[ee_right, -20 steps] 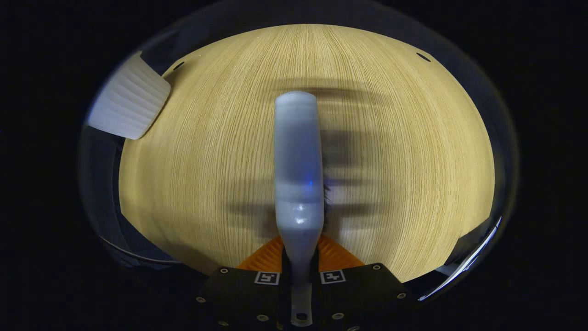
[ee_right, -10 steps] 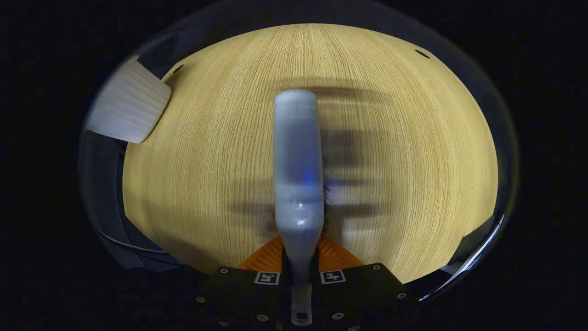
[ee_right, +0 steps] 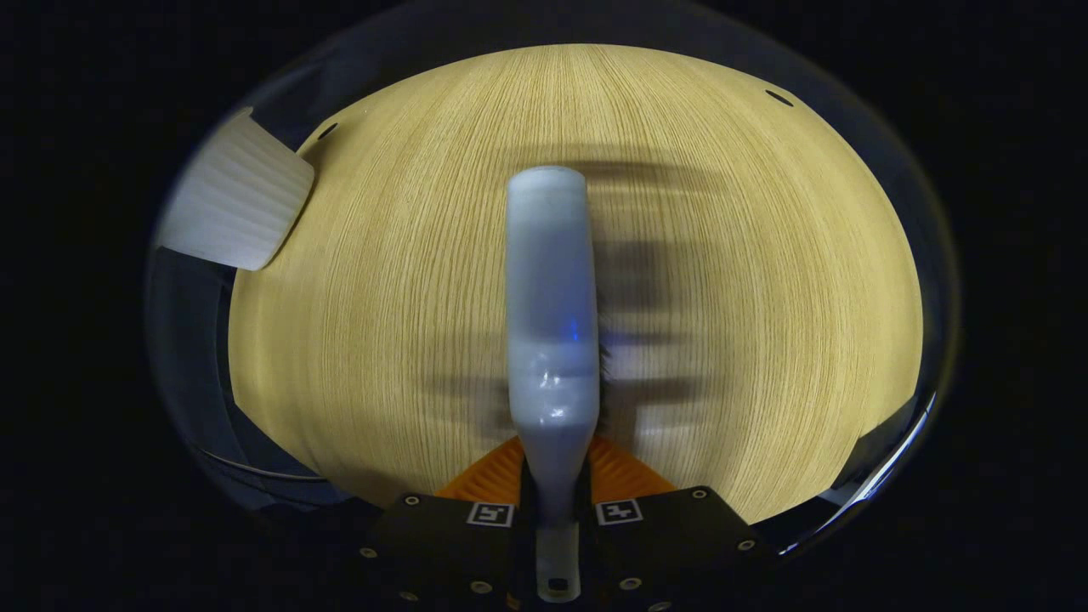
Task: Pick up the small broom and dustpan from the desktop, sweep the trash into the dustpan with the broom, and then empty the trash into the garbage bin.
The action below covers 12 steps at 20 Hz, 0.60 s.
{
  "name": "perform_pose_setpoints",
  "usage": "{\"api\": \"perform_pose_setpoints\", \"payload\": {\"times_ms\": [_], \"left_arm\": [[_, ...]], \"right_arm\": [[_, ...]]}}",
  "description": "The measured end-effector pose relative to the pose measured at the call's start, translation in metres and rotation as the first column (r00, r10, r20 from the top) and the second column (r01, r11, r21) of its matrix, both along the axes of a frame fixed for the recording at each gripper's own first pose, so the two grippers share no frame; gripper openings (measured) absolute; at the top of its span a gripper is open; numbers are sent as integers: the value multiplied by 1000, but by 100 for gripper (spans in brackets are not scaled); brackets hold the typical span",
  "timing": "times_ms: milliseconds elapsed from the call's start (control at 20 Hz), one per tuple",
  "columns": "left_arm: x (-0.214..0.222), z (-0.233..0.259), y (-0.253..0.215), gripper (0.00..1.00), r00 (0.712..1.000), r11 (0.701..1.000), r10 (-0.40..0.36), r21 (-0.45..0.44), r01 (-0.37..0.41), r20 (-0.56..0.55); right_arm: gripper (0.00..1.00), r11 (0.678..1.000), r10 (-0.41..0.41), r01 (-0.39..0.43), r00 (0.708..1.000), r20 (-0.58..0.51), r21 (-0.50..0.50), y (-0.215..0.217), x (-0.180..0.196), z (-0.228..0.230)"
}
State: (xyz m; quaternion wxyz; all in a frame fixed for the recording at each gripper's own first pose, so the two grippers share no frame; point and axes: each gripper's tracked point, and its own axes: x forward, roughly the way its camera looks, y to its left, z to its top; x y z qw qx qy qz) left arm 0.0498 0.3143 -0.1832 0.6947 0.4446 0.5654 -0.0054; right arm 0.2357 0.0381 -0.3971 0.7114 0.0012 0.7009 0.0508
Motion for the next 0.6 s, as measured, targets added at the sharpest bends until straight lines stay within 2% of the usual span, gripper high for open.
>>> {"api": "perform_pose_setpoints", "payload": {"times_ms": [150,250,300,350,450,500,550,600], "left_arm": [[4,-46,-15,31,985,976,166,-150,-157,53],[-6,-40,4,31,968,946,240,-242,-215,78],[-8,-45,-18,31,959,925,270,-297,-235,81],[10,-61,-33,31,949,893,304,-370,-256,77],[11,-73,-65,31,938,815,346,-507,-280,37],[22,-86,-59,31,933,782,358,-556,-283,29],[23,-94,-67,31,929,759,370,-579,-298,6],[20,-77,-70,31,931,737,365,-610,-291,-4]], "right_arm": [[22,1000,-2,2,1000,1,0,-11,25,9],[23,1000,-1,1,1000,10,4,-20,43,17],[24,1000,-1,1,1000,20,12,-23,54,22],[24,1000,-3,3,1000,31,22,-27,66,28],[29,999,-15,12,999,52,43,-35,92,38],[51,999,-13,10,998,59,50,-39,103,44],[58,999,-8,4,997,71,52,-44,116,51],[64,998,-7,2,996,86,57,-49,130,58]]}}
